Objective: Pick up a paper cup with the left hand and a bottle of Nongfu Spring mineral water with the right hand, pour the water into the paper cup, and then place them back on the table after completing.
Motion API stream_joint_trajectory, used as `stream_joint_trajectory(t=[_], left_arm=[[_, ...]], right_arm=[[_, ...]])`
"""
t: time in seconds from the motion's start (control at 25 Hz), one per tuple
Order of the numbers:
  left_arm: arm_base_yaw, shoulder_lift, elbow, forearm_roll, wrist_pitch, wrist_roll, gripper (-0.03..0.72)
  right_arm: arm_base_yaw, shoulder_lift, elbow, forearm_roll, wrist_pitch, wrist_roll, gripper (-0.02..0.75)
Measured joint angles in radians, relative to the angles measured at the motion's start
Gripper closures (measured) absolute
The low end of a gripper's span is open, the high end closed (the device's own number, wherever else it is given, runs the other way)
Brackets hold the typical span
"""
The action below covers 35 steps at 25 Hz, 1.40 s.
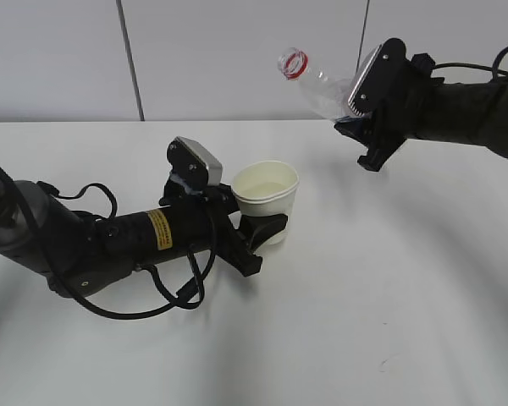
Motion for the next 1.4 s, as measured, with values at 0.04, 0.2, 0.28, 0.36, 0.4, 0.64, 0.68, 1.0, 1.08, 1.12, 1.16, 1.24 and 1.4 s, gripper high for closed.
stream_joint_trajectory(t=[0.04, 0.2, 0.28, 0.36, 0.4, 0.64, 0.68, 1.0, 1.08, 1.12, 1.16, 1.24, 1.4], left_arm=[[0.0, 0.0, 0.0, 0.0, 0.0, 0.0, 0.293], [0.0, 0.0, 0.0, 0.0, 0.0, 0.0, 0.293], [0.0, 0.0, 0.0, 0.0, 0.0, 0.0, 0.293], [0.0, 0.0, 0.0, 0.0, 0.0, 0.0, 0.293], [0.0, 0.0, 0.0, 0.0, 0.0, 0.0, 0.293], [0.0, 0.0, 0.0, 0.0, 0.0, 0.0, 0.293], [0.0, 0.0, 0.0, 0.0, 0.0, 0.0, 0.293], [0.0, 0.0, 0.0, -0.001, 0.0, 0.0, 0.293], [0.0, 0.0, 0.0, -0.001, 0.0, 0.0, 0.293], [0.0, 0.0, 0.0, -0.001, 0.0, 0.0, 0.293], [0.0, 0.0, 0.0, -0.001, 0.0, 0.0, 0.293], [0.0, 0.0, 0.0, -0.001, 0.0, 0.0, 0.293], [0.0, 0.0, 0.0, -0.006, 0.0, 0.0, 0.293]], right_arm=[[0.0, 0.0, 0.0, 0.0, 0.0, 0.033, 0.299], [0.0, 0.0, 0.0, 0.0, 0.0, 0.146, 0.299], [0.0, 0.0, 0.0, 0.007, 0.0, 0.203, 0.299], [0.0, 0.0, 0.0, 0.021, 0.0, 0.248, 0.299], [0.0, 0.0, 0.0, 0.029, 0.0, 0.271, 0.299], [-0.027, 0.0, 0.0, 0.039, 0.0, 0.434, 0.299], [-0.032, 0.0, 0.0, 0.04, 0.0, 0.457, 0.299], [-0.062, 0.0, 0.059, 0.06, -0.093, 0.556, 0.299], [-0.076, 0.0, 0.09, 0.079, -0.139, 0.561, 0.299], [-0.088, 0.0, 0.105, 0.092, -0.167, 0.565, 0.299], [-0.1, 0.0, 0.119, 0.103, -0.197, 0.57, 0.299], [-0.134, 0.0, 0.151, 0.122, -0.263, 0.598, 0.299], [-0.192, 0.013, 0.212, 0.136, -0.446, 0.652, 0.299]])
